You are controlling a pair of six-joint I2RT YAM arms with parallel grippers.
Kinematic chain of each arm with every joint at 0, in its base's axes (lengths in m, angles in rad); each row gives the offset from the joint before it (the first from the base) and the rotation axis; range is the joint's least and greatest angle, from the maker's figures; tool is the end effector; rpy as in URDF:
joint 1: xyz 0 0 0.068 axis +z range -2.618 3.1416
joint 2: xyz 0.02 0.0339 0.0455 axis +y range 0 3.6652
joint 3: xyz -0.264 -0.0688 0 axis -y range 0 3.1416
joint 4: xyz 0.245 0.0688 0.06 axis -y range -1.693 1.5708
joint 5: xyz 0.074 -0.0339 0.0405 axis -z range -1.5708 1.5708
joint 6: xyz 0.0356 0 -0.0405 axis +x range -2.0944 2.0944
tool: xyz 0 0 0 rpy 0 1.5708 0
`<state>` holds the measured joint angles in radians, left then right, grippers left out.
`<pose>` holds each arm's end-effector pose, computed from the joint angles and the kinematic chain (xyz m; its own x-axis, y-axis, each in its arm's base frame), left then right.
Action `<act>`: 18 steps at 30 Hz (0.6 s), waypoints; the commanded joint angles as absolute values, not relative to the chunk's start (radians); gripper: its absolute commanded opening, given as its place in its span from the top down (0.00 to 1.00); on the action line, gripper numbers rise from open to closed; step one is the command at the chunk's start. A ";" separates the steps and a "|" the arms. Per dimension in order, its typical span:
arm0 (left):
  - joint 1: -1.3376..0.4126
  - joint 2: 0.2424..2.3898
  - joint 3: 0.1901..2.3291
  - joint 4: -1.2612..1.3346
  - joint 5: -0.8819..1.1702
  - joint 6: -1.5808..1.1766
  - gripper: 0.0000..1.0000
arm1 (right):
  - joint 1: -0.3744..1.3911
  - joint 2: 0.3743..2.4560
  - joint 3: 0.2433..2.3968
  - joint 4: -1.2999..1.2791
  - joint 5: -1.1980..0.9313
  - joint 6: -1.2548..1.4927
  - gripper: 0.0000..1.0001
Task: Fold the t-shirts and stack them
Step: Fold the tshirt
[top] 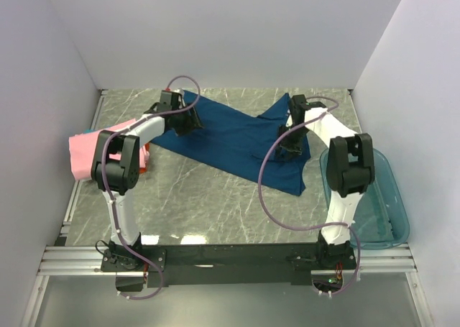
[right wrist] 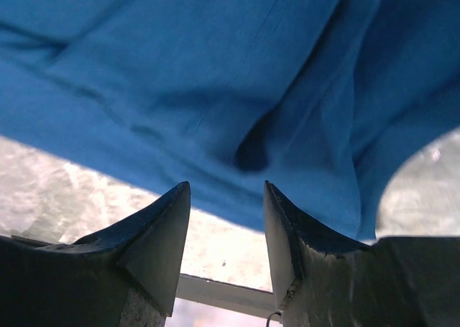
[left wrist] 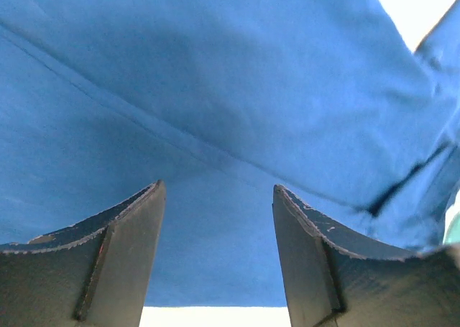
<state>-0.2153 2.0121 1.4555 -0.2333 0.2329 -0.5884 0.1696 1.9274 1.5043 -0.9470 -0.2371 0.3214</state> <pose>0.4368 -0.1039 0.1966 -0.7807 -0.3821 -0.4945 -0.0802 0.8460 -0.5271 0.3750 0.0727 0.2086 -0.9828 0.1432 -0.1164 0.1057 0.9538 0.2814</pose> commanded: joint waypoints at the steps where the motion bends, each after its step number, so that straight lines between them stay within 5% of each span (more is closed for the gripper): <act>1: -0.245 1.979 1.411 -0.180 0.265 -0.638 0.33 | 0.169 1.963 1.569 -0.916 -0.261 0.324 0.48; 18: -0.275 1.987 1.289 -0.150 0.261 -0.647 0.33 | 0.172 2.036 1.621 -0.914 -0.232 0.296 0.50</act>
<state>-0.2745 2.0106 1.3136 -0.1547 0.2619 -0.6483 0.1696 2.0186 1.5829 -0.9199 -0.2249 0.3149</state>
